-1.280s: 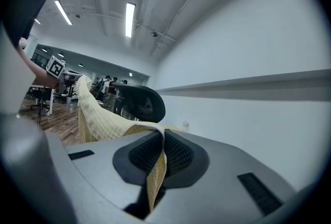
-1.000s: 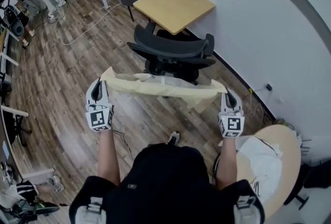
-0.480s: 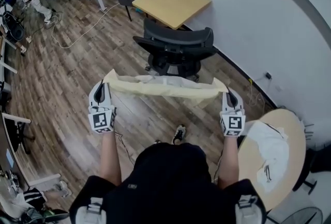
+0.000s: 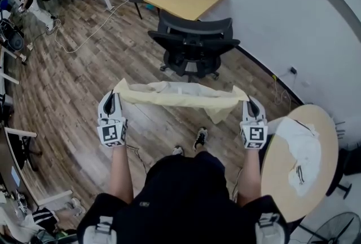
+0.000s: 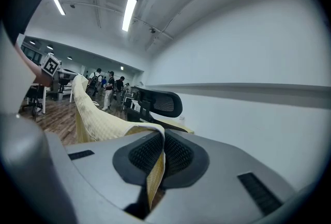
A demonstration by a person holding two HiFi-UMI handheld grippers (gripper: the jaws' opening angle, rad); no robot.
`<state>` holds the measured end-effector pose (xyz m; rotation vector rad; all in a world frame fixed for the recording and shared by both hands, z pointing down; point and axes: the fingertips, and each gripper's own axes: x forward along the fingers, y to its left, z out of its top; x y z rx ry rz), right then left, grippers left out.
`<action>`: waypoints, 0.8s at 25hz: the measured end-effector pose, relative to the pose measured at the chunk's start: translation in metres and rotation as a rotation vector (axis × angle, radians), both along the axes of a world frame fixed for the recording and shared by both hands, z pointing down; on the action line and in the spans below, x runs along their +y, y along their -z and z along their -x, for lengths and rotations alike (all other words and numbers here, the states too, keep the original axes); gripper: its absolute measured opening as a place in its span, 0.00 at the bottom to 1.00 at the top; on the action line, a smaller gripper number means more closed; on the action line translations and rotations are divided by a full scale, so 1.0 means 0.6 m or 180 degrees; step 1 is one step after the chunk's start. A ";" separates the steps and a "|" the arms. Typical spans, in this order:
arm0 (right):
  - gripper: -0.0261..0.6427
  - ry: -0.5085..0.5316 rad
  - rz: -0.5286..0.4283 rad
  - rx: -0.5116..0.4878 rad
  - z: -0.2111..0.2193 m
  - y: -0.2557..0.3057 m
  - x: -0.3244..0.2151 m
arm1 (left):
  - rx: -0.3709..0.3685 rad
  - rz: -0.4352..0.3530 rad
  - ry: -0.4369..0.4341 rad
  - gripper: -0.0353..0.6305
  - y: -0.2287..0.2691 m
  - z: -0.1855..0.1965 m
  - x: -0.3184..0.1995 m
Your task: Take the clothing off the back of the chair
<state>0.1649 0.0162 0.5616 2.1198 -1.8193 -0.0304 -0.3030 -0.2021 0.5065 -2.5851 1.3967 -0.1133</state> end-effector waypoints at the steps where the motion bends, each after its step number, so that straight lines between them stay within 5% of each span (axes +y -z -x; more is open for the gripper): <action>1: 0.04 -0.0011 0.0000 -0.0003 0.007 -0.001 0.006 | -0.0003 0.0002 -0.0012 0.06 -0.001 0.005 0.004; 20: 0.04 -0.0124 0.0072 0.0065 0.055 -0.028 0.046 | 0.0095 0.0084 -0.0041 0.06 -0.037 0.046 0.024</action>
